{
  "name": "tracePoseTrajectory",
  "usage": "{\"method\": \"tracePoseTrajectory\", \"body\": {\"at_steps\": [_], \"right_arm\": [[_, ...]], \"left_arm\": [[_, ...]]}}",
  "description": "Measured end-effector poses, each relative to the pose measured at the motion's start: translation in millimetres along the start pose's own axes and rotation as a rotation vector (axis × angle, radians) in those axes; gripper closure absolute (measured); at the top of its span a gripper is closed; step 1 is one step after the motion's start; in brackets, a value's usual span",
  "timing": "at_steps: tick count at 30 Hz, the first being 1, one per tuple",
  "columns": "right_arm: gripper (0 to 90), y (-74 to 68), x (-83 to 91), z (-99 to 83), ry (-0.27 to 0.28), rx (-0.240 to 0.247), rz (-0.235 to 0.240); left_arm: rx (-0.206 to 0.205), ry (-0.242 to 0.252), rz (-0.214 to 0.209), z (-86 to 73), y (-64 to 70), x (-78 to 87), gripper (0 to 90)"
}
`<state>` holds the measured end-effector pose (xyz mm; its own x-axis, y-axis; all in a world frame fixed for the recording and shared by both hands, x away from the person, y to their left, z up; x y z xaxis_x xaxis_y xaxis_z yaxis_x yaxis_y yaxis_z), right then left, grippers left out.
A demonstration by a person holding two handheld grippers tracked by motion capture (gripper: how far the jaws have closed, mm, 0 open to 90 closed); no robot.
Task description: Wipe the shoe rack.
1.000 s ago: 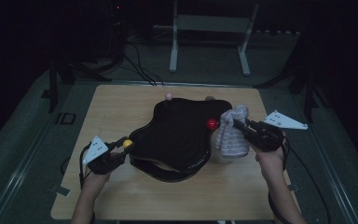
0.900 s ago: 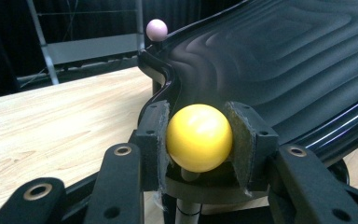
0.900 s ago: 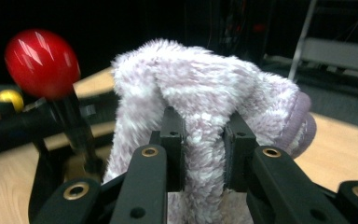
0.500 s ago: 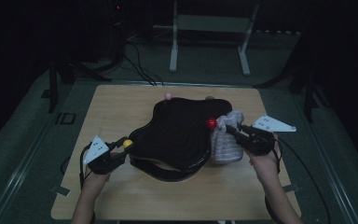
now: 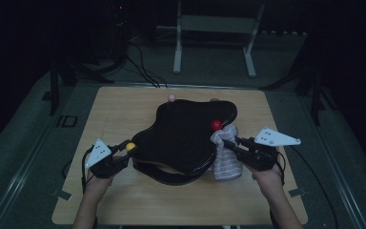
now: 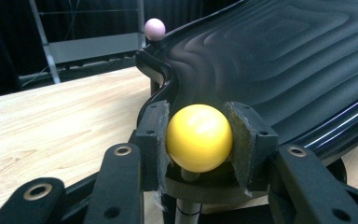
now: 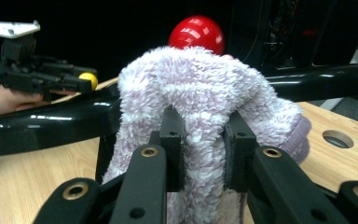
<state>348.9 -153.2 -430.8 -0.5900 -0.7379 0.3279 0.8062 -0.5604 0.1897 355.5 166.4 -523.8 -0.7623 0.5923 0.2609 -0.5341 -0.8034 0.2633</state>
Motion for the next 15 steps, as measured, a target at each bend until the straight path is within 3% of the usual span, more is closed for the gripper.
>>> {"method": "tracePoseTrajectory", "body": {"at_steps": [6,12,13,15], "right_arm": [[74.0,-3.1,-10.7,-21.4,-0.073,-0.014,0.023],[73.9,-0.4,19.2,-0.2,0.003,0.001,-0.001],[73.9,-2.9,29.9,12.1,0.045,0.005,0.010],[73.9,-4.9,34.2,17.9,0.065,0.007,0.014]], "left_arm": [[-0.007,0.000,0.004,0.0,0.0,0.1,60.1],[-0.007,0.000,0.005,0.0,0.0,0.1,60.1],[-0.006,0.001,0.005,-0.1,0.0,0.2,60.1],[-0.006,0.001,0.007,0.0,0.1,0.1,60.1]]}}
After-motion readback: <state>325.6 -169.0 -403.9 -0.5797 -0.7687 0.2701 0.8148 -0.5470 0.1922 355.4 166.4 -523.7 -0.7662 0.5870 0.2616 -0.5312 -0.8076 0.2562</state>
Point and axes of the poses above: each handheld gripper's, and its own axes: x roughly backward along the jaws, z roughly out of its top, y roughly to its right, the point moved 10 cm from there along -x, roughly forward along the jaws, and after that the axes turned 14 degrees about x, right-handed, at the moved point
